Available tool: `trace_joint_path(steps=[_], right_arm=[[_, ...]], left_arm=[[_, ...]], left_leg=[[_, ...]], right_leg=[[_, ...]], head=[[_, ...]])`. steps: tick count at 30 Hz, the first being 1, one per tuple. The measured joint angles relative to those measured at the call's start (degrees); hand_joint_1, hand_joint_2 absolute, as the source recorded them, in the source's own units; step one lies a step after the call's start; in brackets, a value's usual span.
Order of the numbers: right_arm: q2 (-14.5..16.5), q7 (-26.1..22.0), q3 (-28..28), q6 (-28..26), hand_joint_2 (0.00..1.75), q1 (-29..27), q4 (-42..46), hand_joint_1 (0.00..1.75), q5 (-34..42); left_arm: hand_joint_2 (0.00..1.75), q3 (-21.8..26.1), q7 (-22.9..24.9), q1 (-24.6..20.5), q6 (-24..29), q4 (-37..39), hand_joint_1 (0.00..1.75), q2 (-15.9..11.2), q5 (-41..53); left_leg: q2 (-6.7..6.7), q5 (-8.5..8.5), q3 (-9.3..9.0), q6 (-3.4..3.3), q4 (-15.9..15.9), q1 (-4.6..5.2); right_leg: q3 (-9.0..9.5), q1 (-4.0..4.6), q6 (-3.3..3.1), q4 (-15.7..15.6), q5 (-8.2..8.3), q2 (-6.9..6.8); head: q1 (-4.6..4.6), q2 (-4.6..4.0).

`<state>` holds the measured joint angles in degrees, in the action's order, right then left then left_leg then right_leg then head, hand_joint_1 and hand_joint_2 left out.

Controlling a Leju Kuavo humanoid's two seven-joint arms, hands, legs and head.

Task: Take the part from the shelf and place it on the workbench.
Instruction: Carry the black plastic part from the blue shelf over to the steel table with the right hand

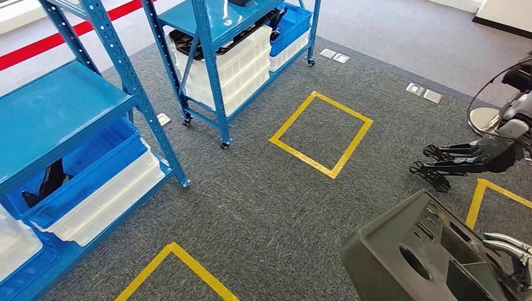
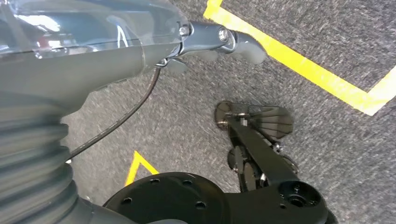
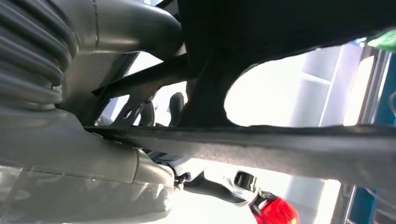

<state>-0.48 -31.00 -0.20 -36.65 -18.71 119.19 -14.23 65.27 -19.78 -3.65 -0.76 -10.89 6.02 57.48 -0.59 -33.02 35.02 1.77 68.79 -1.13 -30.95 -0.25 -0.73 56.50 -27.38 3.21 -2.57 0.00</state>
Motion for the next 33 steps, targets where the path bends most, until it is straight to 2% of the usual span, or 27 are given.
trace_joint_path(steps=[2,3,4,6,8,10,11,12,13,14,16,18,19,20,22,23,24,26,27,28,29,30,32,33], right_arm=[[0.0,-0.01,-0.01,0.0,1.75,0.07,0.0,1.1,0.0],[0.01,-0.01,-0.01,0.0,1.75,0.13,0.0,1.1,0.0],[0.01,-0.01,0.02,0.0,1.75,0.15,0.0,1.1,0.01],[0.02,-0.03,0.08,0.0,1.75,0.08,0.0,1.1,0.01],[0.02,-0.03,0.1,-0.01,1.75,0.1,0.0,1.1,0.0],[0.01,-0.03,0.12,-0.02,1.75,0.26,0.0,1.1,0.0],[0.0,-0.02,0.14,-0.02,1.75,0.3,0.0,1.1,0.0],[0.0,-0.02,0.16,-0.02,1.75,0.29,0.0,1.1,0.0],[0.0,-0.02,0.17,-0.02,1.75,0.27,0.0,1.1,0.0],[0.0,-0.01,0.17,-0.02,1.75,0.27,0.0,1.1,0.0],[0.0,-0.02,0.15,-0.01,1.75,0.29,0.0,1.1,0.0],[0.01,-0.02,0.14,0.01,1.75,0.41,0.01,1.1,-0.01],[0.01,-0.01,0.14,0.02,1.75,0.44,0.01,1.1,-0.01],[0.01,-0.01,0.11,0.03,1.75,0.44,0.02,1.1,-0.01],[0.01,0.01,0.07,0.08,1.75,0.39,0.03,1.1,-0.05],[0.0,0.0,0.05,0.11,1.75,0.42,0.03,1.1,-0.08],[0.0,0.0,0.05,0.14,1.75,0.48,0.03,1.1,-0.1],[0.0,0.0,0.07,0.21,1.75,0.58,0.02,1.1,-0.11],[0.0,0.01,0.07,0.25,1.75,0.6,0.02,1.1,-0.11],[0.0,0.01,0.07,0.28,1.75,0.63,0.02,1.1,-0.11],[0.0,0.02,0.08,0.31,1.75,0.65,0.02,1.1,-0.11],[0.0,0.03,0.08,0.32,1.75,0.67,0.02,1.1,-0.11],[0.0,0.03,0.08,0.37,1.75,0.77,0.02,1.1,-0.11],[0.0,0.04,0.08,0.39,1.75,0.87,0.02,1.1,-0.11]], left_arm=[[1.75,0.01,0.02,0.01,0.0,0.0,0.0,-0.01,0.0],[1.75,0.02,0.03,0.03,0.0,0.01,0.0,0.0,0.01],[1.75,0.02,0.04,0.03,0.0,0.01,0.0,0.01,0.01],[1.75,0.02,0.04,0.0,0.0,0.01,0.0,0.03,0.03],[1.75,0.03,0.02,-0.06,0.01,-0.01,0.0,0.03,0.04],[1.75,0.04,-0.02,-0.08,0.02,-0.03,0.0,0.01,0.04],[1.75,0.04,-0.03,-0.07,0.03,-0.03,0.0,0.01,0.04],[1.75,0.04,-0.02,-0.06,0.03,-0.02,0.0,0.01,0.04],[1.75,0.04,-0.02,-0.07,0.03,-0.02,0.0,0.02,0.04],[1.75,0.04,-0.01,-0.09,0.02,-0.02,0.0,0.02,0.04],[1.75,0.04,0.0,-0.21,-0.03,-0.02,0.0,0.03,0.04],[1.75,0.04,0.0,-0.32,-0.08,-0.03,0.0,0.03,0.04],[1.75,0.04,0.01,-0.35,-0.1,-0.04,0.0,0.03,0.04],[1.75,0.04,0.02,-0.36,-0.11,-0.03,0.0,0.03,0.05],[1.75,0.04,0.05,-0.39,-0.16,-0.02,0.0,0.05,0.07],[1.75,0.04,0.06,-0.39,-0.18,-0.02,0.0,0.06,0.07],[1.75,0.04,0.08,-0.38,-0.2,-0.01,0.0,0.06,0.08],[1.75,0.04,0.12,-0.29,-0.28,0.01,0.0,0.05,0.1],[1.75,0.05,0.14,-0.24,-0.32,0.02,0.0,0.05,0.12],[1.75,0.07,0.13,-0.21,-0.35,0.03,0.0,0.05,0.14],[1.75,0.08,0.09,-0.2,-0.35,0.03,0.0,0.05,0.15],[1.75,0.08,0.05,-0.21,-0.35,0.03,0.0,0.05,0.16],[1.75,0.08,-0.03,-0.22,-0.36,0.03,0.0,0.04,0.2],[1.75,0.09,-0.05,-0.22,-0.36,0.03,0.0,0.04,0.22]], left_leg=[[-2.64,3.38,-2.97,0.05,-7.2,-0.45],[-3.66,4.01,-3.79,0.04,-9.21,-0.54],[-4.12,4.05,-4.1,-0.08,-10.02,-0.49],[-3.04,4.07,-4.25,-0.68,-10.34,-0.26],[-1.74,4.2,-4.31,-1.38,-10.53,-0.27],[-0.33,4.15,-4.32,-1.77,-10.59,-0.19],[0.38,4.08,-4.32,-1.88,-10.58,-0.13],[1.06,4.02,-4.35,-1.92,-10.58,-0.1],[1.66,3.95,-4.41,-1.93,-10.58,-0.11],[2.19,3.88,-4.51,-1.89,-10.59,-0.15],[2.94,3.73,-4.83,-1.68,-10.64,-0.24],[3.32,3.49,-5.17,-1.17,-10.73,-0.14],[3.47,3.43,-5.34,-0.84,-10.86,-0.07],[3.65,3.42,-5.5,-0.47,-11.06,-0.04],[3.6,3.18,-5.67,0.13,-10.92,-0.12],[3.12,2.33,-5.25,0.29,-9.74,-0.14],[2.44,0.8,-4.2,0.34,-7.26,-0.1],[1.2,-3.1,-0.54,0.26,0.56,0.03],[0.95,-4.3,1.23,0.23,4.05,0.1],[0.83,-4.41,2.22,0.19,5.78,0.15],[0.76,-3.41,2.2,0.12,5.29,0.17],[0.57,-1.47,1.08,0.04,2.47,0.15],[-1.2,2.52,-2.43,-0.09,-5.71,0.0],[-2.0,3.7,-3.73,-0.19,-8.71,-0.04]], right_leg=[[0.13,0.03,0.51,0.24,-0.3,1.21],[0.08,0.04,0.82,0.32,-0.4,1.71],[-0.04,0.02,1.13,0.33,-0.41,2.23],[-0.26,-0.28,1.68,0.28,-0.29,2.93],[-1.35,-0.34,2.04,2.25,-1.47,1.13],[-4.66,-0.35,2.29,8.67,-4.77,-1.47],[-6.72,-0.42,2.41,12.64,-6.42,-1.96],[-8.37,-0.49,2.5,15.72,-7.35,-2.17],[-9.08,-0.52,2.57,16.93,-7.23,-2.26],[-8.6,-0.55,2.61,15.84,-6.07,-2.36],[-4.61,-0.55,2.56,8.33,-2.32,-3.34],[-1.17,-0.26,2.42,1.87,-0.32,-4.57],[-0.56,-0.08,2.32,0.64,-0.19,-4.87],[-0.62,0.11,2.17,0.45,-0.23,-4.63],[-0.53,-0.09,1.47,0.1,0.11,-4.01],[-0.44,-0.22,1.04,-0.07,0.28,-3.75],[-0.33,-0.34,0.64,-0.21,0.42,-3.49],[-0.31,-0.19,0.16,-0.21,0.41,-2.93],[-0.29,-0.09,0.06,-0.2,0.38,-2.52],[-0.25,-0.02,0.01,-0.19,0.36,-2.05],[-0.17,0.01,0.01,-0.17,0.34,-1.54],[-0.06,-0.01,0.06,-0.15,0.3,-1.0],[0.13,0.02,0.37,0.04,0.1,0.02],[0.18,0.07,0.62,0.14,-0.01,0.51]], head=[[-0.26,0.0],[-0.21,0.0],[-0.1,0.0],[0.19,0.0],[0.59,0.0],[1.12,0.0],[1.26,0.0],[1.27,0.0],[1.27,0.0],[1.27,0.0],[1.29,0.0],[1.34,0.0],[1.37,0.0],[1.39,0.0],[1.37,0.0],[1.29,0.0],[1.15,0.0],[0.8,0.0],[0.67,0.0],[0.6,0.0],[0.54,0.0],[0.45,0.0],[0.16,0.0],[0.15,0.0]])
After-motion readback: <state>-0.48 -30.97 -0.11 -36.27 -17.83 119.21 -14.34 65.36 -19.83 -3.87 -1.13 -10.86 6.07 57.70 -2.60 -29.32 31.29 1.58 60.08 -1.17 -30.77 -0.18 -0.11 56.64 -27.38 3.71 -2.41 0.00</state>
